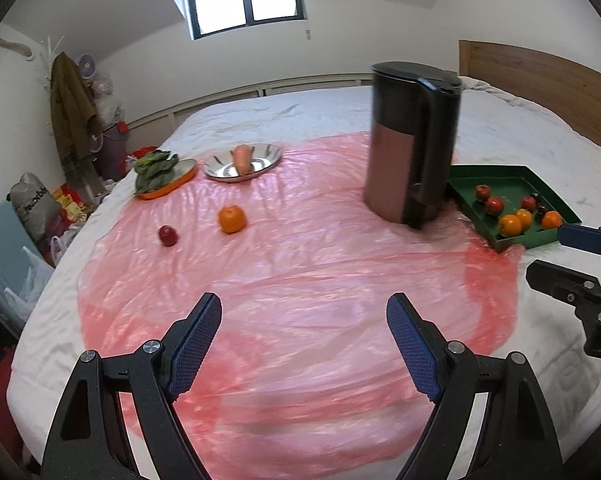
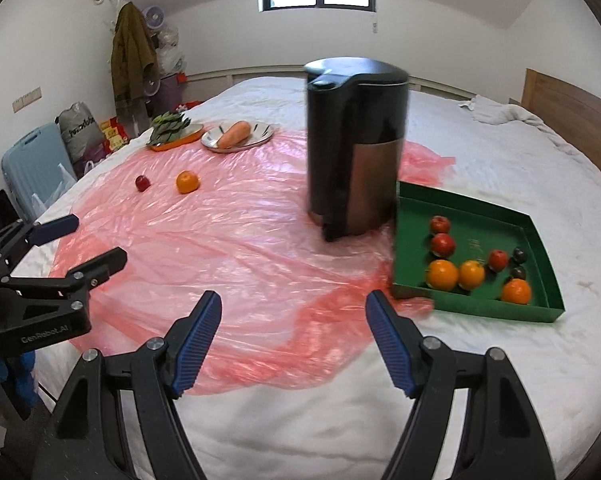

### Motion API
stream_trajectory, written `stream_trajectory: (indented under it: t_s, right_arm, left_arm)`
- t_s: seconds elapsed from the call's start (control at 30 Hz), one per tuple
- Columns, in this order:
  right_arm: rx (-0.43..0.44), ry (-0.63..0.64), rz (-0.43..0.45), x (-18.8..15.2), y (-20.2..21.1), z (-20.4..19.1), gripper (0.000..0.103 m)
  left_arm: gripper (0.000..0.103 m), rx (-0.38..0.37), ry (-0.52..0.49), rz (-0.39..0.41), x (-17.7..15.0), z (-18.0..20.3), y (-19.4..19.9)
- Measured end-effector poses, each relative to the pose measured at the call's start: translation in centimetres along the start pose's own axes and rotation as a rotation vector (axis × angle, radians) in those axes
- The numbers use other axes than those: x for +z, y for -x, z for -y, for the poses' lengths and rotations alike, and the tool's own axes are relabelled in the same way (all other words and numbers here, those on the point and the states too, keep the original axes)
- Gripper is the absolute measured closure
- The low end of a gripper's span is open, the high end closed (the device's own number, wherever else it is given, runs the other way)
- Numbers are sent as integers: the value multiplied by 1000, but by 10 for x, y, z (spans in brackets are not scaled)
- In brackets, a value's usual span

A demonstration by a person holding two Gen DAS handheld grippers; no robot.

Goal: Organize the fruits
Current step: 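Withdraw both grippers from the tray back over the pink sheet, then grasp the orange with the right gripper while the left grasps the red apple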

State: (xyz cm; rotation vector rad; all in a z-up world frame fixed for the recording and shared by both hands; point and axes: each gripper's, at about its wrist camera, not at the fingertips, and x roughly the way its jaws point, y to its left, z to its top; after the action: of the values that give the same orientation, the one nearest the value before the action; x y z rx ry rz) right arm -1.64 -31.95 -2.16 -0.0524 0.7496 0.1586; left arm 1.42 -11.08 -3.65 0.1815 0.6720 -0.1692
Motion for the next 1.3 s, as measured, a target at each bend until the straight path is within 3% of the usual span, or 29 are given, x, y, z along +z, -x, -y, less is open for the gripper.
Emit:
stream_trajectory:
  t_s: [0.43,0.73,1.0,1.3]
  right_arm:
    - [41,43,-22,8,-35,-53,0]
    - [40,72,-17,24,-54,-84,0]
    - [99,63,-54,37,-79,-99,0]
    - [189,50,-26,72,-104,-116,0]
  left_arm:
    - [20,58,81,-8,-18,-73,-16]
    - [20,99,145,-13,-11,-123,-31]
    - [20,111,145,-20,3,-141,-50]
    - [18,124,130,-32,22,-152,-77]
